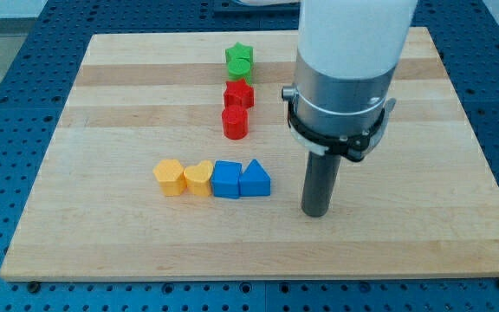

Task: Slightly move the blue cube

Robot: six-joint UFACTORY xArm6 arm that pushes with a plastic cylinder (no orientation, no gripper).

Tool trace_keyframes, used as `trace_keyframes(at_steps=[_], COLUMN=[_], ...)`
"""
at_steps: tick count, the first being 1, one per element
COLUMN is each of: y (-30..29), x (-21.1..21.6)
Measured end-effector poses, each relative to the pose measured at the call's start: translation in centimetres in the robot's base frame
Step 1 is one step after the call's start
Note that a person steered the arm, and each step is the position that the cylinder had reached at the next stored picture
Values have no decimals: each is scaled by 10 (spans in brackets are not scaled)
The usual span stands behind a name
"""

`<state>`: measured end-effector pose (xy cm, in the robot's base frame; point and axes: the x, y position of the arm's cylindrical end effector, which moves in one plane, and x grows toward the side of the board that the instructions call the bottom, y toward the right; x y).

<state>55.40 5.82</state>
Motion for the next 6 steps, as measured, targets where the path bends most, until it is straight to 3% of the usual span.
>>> trace_keyframes(at_steps=[1, 2, 4, 5, 6], y=[-44, -48, -117, -117, -117], x=[38, 42, 42, 42, 14])
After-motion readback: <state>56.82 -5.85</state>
